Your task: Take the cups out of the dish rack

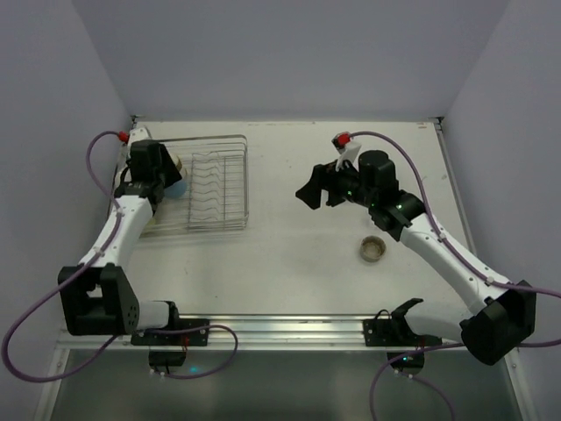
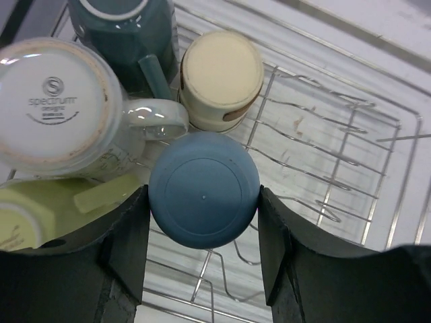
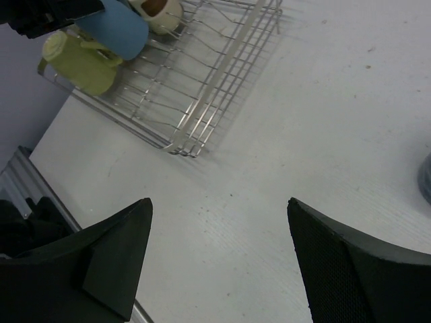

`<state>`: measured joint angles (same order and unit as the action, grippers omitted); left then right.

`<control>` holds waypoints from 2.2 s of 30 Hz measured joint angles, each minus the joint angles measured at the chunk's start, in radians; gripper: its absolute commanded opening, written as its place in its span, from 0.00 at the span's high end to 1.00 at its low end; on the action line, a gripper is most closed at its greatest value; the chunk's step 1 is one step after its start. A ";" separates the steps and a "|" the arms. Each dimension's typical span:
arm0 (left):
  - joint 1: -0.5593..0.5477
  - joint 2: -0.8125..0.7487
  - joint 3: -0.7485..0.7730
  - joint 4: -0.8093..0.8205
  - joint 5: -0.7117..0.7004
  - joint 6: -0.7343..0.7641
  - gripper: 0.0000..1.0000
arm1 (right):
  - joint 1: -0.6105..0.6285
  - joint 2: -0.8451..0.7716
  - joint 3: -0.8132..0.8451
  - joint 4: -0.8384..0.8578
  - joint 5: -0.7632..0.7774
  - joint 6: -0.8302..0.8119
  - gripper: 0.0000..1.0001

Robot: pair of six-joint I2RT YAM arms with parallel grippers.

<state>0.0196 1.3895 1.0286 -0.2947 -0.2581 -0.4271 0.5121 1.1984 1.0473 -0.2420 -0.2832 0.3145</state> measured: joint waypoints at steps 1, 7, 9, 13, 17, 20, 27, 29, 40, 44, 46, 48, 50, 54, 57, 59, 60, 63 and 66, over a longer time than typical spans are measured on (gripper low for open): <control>0.000 -0.045 -0.011 -0.002 0.004 0.000 0.78 | 0.018 0.000 -0.004 0.018 -0.001 0.014 0.16; 0.000 -0.355 -0.092 -0.007 0.090 -0.014 0.87 | 0.132 -0.005 -0.059 0.153 -0.004 0.148 0.16; 0.001 -0.444 -0.122 0.003 0.167 -0.035 0.88 | 0.160 -0.019 -0.099 0.218 -0.005 0.199 0.16; 0.002 -0.573 -0.230 0.094 0.429 -0.117 0.89 | 0.202 -0.064 -0.212 0.401 -0.030 0.331 0.14; -0.003 -0.589 -0.338 0.275 0.697 -0.261 0.93 | 0.234 -0.058 -0.292 0.593 -0.057 0.442 0.08; -0.034 -0.587 -0.425 0.410 0.816 -0.380 0.94 | 0.246 -0.037 -0.320 0.697 -0.073 0.501 0.07; -0.190 -0.594 -0.494 0.653 0.925 -0.544 0.94 | 0.261 -0.006 -0.330 0.805 -0.074 0.575 0.09; -0.213 -0.600 -0.509 0.711 0.932 -0.577 0.94 | 0.268 -0.006 -0.330 0.819 -0.071 0.583 0.09; -0.253 -0.590 -0.550 0.828 0.946 -0.649 0.45 | 0.273 -0.005 -0.330 0.892 -0.048 0.604 0.92; -0.251 -0.596 -0.526 0.760 0.941 -0.619 0.09 | 0.282 0.003 -0.289 0.899 -0.069 0.627 1.00; -0.256 -0.602 -0.488 0.655 0.933 -0.543 0.00 | 0.285 -0.003 -0.247 0.832 -0.034 0.592 1.00; -0.258 -0.614 -0.427 0.528 0.902 -0.455 0.00 | 0.272 -0.019 -0.218 0.740 0.010 0.551 1.00; -0.258 -0.647 -0.372 0.403 0.846 -0.356 0.00 | 0.246 -0.044 -0.178 0.592 0.059 0.487 1.00; -0.258 -0.748 -0.333 0.206 0.755 -0.185 0.00 | 0.129 -0.061 -0.037 0.265 0.117 0.350 1.00; -0.258 -0.793 -0.332 0.088 0.717 -0.080 0.00 | 0.005 -0.050 0.097 0.027 0.192 0.245 1.00; -0.266 -0.815 -0.334 0.007 0.677 -0.022 0.00 | -0.055 -0.020 0.191 -0.104 0.250 0.187 1.00; -0.276 -0.828 -0.339 -0.019 0.657 -0.002 0.00 | -0.082 0.007 0.246 -0.167 0.281 0.157 1.00; -0.314 -0.883 -0.365 -0.069 0.613 0.032 0.00 | -0.142 0.119 0.407 -0.336 0.369 0.082 1.00; -0.364 -0.941 -0.392 -0.096 0.571 0.050 0.00 | -0.183 0.254 0.549 -0.473 0.435 0.025 1.00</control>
<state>-0.3447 0.4480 0.6369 -0.3908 0.3130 -0.3775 0.3294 1.4521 1.5959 -0.7147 0.1516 0.3397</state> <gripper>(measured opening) 0.997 0.059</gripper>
